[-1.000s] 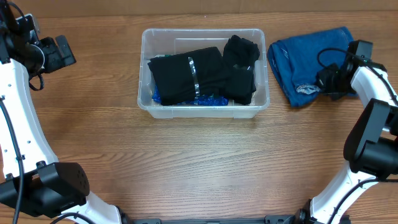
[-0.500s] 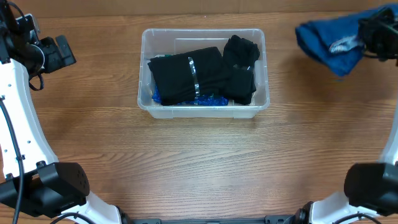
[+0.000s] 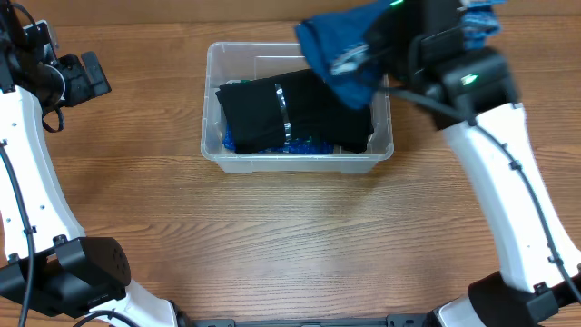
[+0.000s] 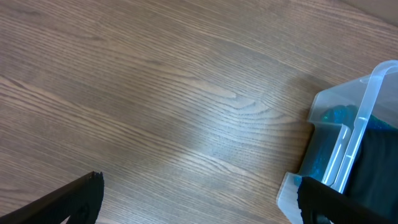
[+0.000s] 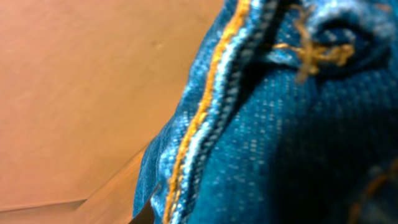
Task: Pack container
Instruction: 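Lift the jeans with the right gripper and lay them over the bin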
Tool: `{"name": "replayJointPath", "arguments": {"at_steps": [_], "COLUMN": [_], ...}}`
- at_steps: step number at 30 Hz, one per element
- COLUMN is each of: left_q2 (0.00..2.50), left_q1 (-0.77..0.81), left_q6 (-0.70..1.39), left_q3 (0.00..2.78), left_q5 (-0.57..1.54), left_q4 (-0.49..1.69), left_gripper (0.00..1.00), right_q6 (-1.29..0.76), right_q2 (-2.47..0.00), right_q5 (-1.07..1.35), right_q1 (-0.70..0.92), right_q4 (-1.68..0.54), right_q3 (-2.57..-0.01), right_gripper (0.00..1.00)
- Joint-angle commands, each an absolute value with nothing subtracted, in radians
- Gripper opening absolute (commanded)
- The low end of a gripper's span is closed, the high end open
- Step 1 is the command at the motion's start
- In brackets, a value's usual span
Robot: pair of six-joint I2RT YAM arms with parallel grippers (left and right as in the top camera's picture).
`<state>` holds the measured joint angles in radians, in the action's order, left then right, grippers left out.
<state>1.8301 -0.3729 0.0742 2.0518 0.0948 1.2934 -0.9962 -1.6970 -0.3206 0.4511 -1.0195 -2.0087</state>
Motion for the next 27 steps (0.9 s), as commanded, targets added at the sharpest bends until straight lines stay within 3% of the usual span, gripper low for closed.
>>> {"name": "replayJointPath", "arguments": {"at_steps": [1,4,10,26,27], "left_q2": [1.816,1.816,1.816,1.816,1.816], "left_q1": [-0.366,-0.366,-0.366,-0.366,-0.366], "left_q6": [0.059,0.059,0.059,0.059,0.059], "left_q3": [2.048,2.048,2.048,2.048,2.048], "left_q5": [0.101,0.101,0.102,0.102,0.102], "left_q4": [1.293,1.293,1.293,1.293,1.293], "left_gripper": [1.0,1.0,1.0,1.0,1.0], "right_q6": [-1.139,-1.248,-1.446,-1.496,-1.493], "right_q2": [-1.64,-1.71,-1.816,-1.994,-1.994], "right_q5": [-0.649,-0.718,-0.717,-0.572,-0.55], "right_q1": [0.594,0.697,0.734,0.736,0.736], "right_q4": [-0.976,-0.979,-0.995,-0.868,-0.872], "right_q3": [-2.076,-2.076,-2.076,-2.075,-2.075], "right_gripper": [0.04,0.04,0.04,0.04,0.12]}}
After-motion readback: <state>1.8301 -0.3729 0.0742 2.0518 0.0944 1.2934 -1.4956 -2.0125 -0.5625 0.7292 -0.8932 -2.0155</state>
